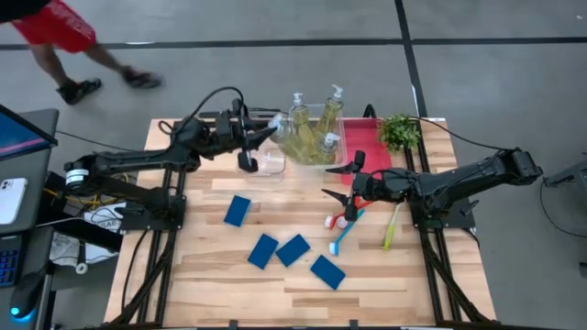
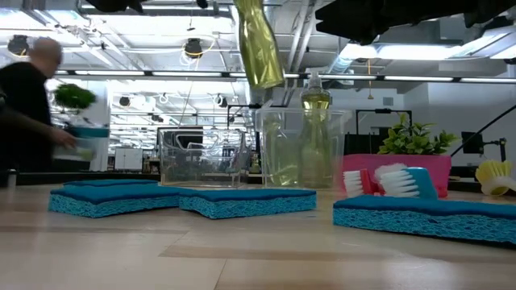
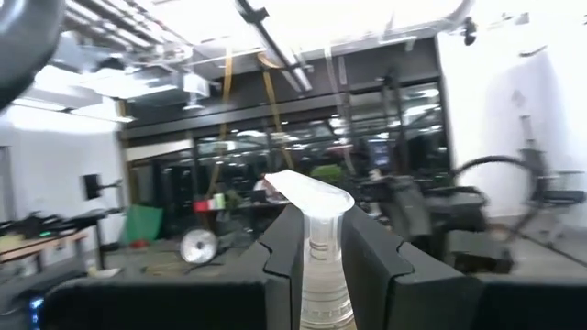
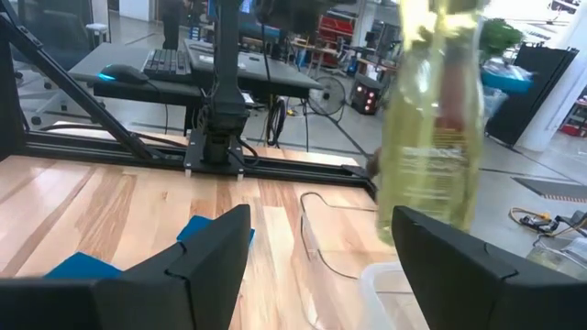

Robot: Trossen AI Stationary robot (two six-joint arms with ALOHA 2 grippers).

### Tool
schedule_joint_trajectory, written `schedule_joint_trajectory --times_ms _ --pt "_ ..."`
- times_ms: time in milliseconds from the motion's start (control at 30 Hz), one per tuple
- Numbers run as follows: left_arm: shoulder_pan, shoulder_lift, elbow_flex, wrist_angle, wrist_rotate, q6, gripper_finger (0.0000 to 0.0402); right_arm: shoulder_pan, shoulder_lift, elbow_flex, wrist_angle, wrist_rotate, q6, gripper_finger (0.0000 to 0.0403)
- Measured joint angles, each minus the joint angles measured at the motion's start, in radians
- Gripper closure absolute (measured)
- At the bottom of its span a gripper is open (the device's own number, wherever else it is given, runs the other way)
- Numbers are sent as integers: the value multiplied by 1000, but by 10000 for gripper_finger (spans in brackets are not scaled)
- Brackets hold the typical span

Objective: Pick & Place Kitchen Sink Supplies
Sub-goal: Put the transparent soap dispenser into the right transparent bin

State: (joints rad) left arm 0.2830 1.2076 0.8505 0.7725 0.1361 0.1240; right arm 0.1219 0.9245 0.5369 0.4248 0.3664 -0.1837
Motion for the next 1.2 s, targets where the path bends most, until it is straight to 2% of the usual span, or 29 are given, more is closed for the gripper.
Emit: schedule_joint_trajectory --times_ms 267,567,933,1033,1200 --pt "57 75 11 88 -12 -49 349 0 0 0 2 0 0 143" --pt "53 235 113 88 -3 -62 349 0 0 0 2 0 0 143" --pt "57 337 117 40 -17 -128 348 0 0 0 -5 0 -2 143" --pt "57 350 115 -14 -54 -136 347 0 0 0 -6 0 -2 143" --pt "61 359 74 -16 -152 -160 334 0 0 0 -6 0 -2 143"
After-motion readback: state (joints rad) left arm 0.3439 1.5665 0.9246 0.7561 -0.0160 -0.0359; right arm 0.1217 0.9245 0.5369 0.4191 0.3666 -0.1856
